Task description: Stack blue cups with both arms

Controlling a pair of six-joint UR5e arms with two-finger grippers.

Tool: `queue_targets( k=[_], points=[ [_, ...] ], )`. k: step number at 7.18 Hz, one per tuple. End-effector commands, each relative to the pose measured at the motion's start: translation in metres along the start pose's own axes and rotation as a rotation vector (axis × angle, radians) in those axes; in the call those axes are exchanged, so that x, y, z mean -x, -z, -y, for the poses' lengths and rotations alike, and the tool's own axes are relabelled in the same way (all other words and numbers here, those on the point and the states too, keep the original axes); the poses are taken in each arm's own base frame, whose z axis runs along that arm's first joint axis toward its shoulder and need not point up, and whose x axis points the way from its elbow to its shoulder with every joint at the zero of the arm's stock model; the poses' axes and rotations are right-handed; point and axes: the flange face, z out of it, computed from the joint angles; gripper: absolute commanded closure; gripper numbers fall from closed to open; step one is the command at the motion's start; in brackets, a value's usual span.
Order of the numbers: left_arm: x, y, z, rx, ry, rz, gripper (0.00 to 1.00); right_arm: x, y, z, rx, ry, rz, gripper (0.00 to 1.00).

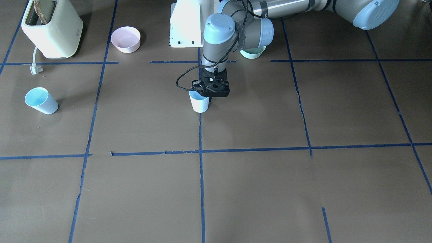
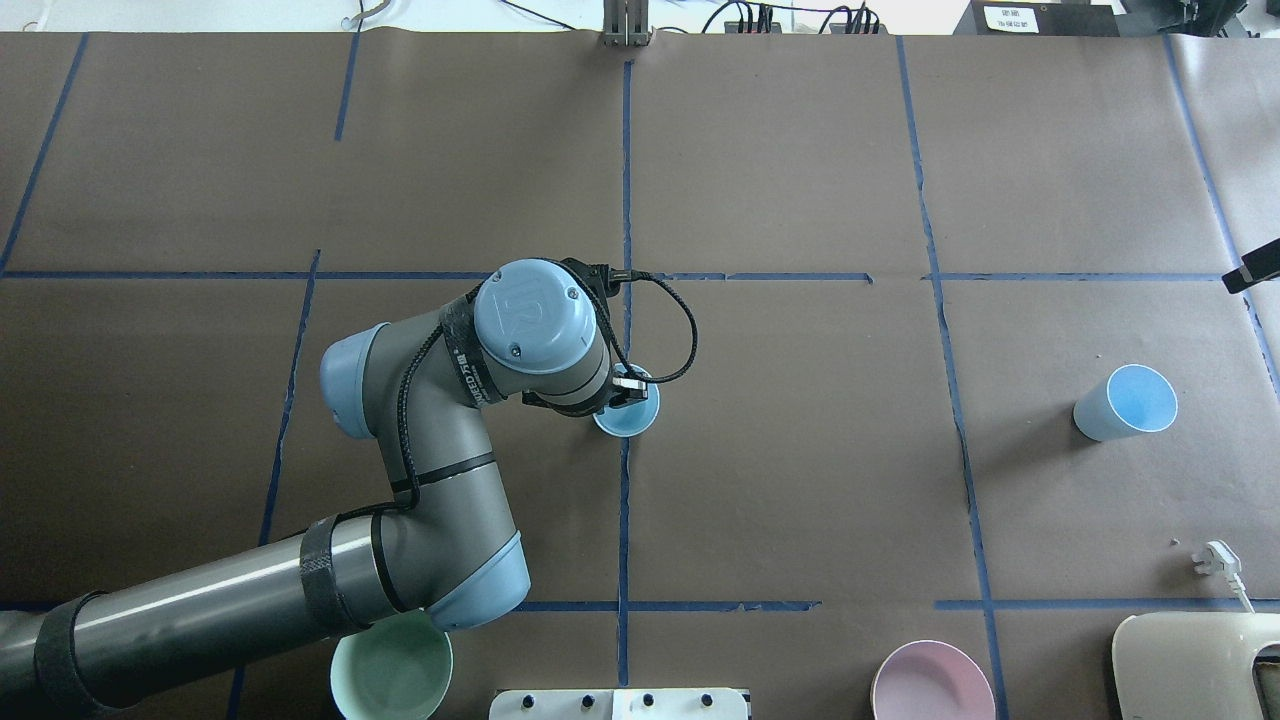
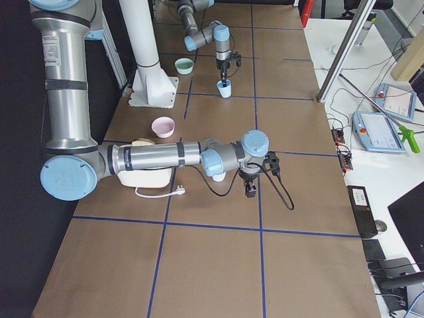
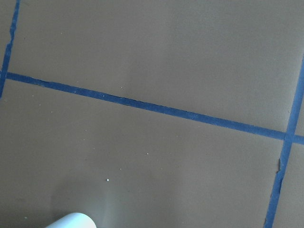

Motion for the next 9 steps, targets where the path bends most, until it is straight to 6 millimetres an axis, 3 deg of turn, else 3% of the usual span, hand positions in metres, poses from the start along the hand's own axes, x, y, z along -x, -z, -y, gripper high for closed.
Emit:
queue_targets(
  k=[1, 2, 3, 5, 6, 7, 9],
  points=[
    [-0.001, -0.001, -0.002, 0.003, -0.003, -0.001, 0.49, 0.001, 0.0, 0.001, -0.001, 0.003, 0.002, 0.0],
    [-0.004, 0.006, -0.001, -0.004, 0.001, -0.013, 0.0, 0.001, 0.0, 0.001, -0.001, 0.003, 0.004, 0.0],
    [-0.007, 0.02, 0.001, -0.015, 0.004, -0.037, 0.0, 0.004, -0.002, 0.001, 0.003, 0.003, 0.009, 0.0],
    [0.002, 0.093, 0.034, -0.095, 0.061, -0.132, 0.0, 0.024, -0.015, -0.007, 0.029, -0.085, 0.052, 0.0],
    [0.007, 0.097, 0.04, -0.103, 0.076, -0.132, 0.0, 0.045, -0.026, -0.014, 0.007, -0.157, 0.074, 0.0],
    [0.011, 0.1, 0.046, -0.113, 0.083, -0.13, 0.0, 0.049, -0.043, -0.046, -0.015, -0.176, 0.105, 0.0],
    [0.026, 0.092, 0.052, -0.118, 0.091, -0.115, 0.0, 0.056, -0.058, -0.09, 0.023, -0.179, 0.121, 0.01]
  ],
)
